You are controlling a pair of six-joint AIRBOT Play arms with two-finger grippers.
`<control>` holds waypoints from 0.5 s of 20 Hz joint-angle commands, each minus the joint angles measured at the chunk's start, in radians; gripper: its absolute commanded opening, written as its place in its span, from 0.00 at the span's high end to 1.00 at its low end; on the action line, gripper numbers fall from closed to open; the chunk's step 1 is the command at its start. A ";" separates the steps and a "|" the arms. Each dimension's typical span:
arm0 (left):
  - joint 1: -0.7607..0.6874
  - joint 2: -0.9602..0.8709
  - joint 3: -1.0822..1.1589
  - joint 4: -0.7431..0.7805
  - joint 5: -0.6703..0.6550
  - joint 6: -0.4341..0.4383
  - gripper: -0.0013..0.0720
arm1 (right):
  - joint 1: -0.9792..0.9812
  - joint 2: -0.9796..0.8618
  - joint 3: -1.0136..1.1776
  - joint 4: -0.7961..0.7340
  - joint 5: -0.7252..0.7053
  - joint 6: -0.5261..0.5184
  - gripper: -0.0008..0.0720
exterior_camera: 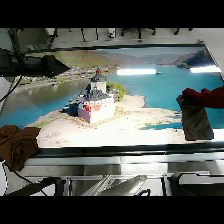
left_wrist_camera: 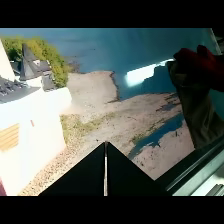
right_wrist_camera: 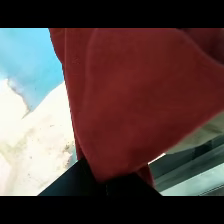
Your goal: Fold the shirts.
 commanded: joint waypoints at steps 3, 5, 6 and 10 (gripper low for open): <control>-0.052 0.000 0.000 0.006 -0.050 0.002 0.95 | 0.005 0.111 -0.130 -0.020 -0.019 0.009 0.96; -0.052 0.000 0.000 0.007 -0.050 0.002 0.95 | 0.005 0.147 -0.251 -0.093 -0.019 -0.022 0.96; -0.052 0.000 0.000 0.006 -0.048 0.008 0.95 | 0.005 0.158 -0.313 -0.149 -0.019 -0.035 0.96; -0.052 0.000 0.000 0.006 -0.048 0.018 0.95 | 0.004 0.166 -0.512 -0.386 -0.019 -0.035 0.31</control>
